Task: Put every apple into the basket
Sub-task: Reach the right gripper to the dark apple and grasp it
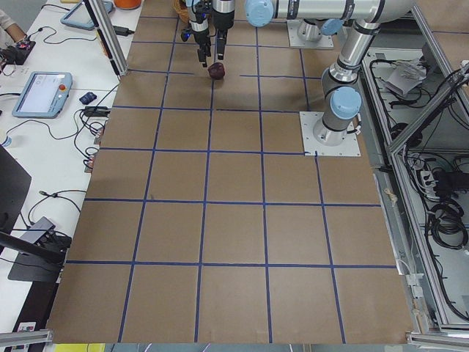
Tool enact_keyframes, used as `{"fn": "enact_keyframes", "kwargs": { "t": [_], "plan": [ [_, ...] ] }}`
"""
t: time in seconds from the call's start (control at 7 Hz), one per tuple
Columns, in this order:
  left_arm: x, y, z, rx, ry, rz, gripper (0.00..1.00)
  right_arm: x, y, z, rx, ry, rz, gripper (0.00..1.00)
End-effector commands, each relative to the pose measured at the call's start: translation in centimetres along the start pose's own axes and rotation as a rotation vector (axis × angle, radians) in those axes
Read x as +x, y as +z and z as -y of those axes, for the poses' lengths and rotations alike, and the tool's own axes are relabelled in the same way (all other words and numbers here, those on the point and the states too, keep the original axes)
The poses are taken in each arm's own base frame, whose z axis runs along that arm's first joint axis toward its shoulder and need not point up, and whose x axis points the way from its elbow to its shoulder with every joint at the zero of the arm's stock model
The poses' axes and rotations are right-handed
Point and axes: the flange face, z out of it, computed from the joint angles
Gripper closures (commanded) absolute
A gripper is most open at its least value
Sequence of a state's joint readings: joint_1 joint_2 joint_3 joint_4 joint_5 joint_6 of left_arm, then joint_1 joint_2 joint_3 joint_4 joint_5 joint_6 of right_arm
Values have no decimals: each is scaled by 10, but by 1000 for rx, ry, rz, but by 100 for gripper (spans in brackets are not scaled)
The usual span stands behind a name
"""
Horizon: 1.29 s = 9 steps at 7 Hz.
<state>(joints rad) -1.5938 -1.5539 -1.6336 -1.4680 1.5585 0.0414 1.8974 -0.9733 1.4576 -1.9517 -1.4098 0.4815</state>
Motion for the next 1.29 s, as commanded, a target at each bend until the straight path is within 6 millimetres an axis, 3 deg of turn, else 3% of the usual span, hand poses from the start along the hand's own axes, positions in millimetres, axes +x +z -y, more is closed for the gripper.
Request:
{"fn": "enact_keyframes", "kwargs": {
  "t": [0.0,0.29,0.43,0.57,0.71,0.86,1.0,1.14],
  "plan": [
    [0,0,0,0,0,0,0,3,22,-10,-40,4,-15,0],
    [0,-1,0,1,0,0,0,3,43,-25,-74,-2,-34,0],
    [0,-1,0,1,2,0,0,-1,41,-27,-67,7,-25,2],
    [0,-1,0,1,2,0,0,-7,39,-29,-46,30,-13,61],
    [0,-1,0,1,2,0,0,-8,36,-27,-32,30,-10,100],
    [0,-1,0,1,2,0,0,-7,27,-23,-15,33,-4,100],
    [-1,-1,0,1,0,0,0,0,-2,-12,16,51,16,100],
    [-1,-1,0,1,0,0,0,22,-29,5,38,96,30,100]
  ]
}}
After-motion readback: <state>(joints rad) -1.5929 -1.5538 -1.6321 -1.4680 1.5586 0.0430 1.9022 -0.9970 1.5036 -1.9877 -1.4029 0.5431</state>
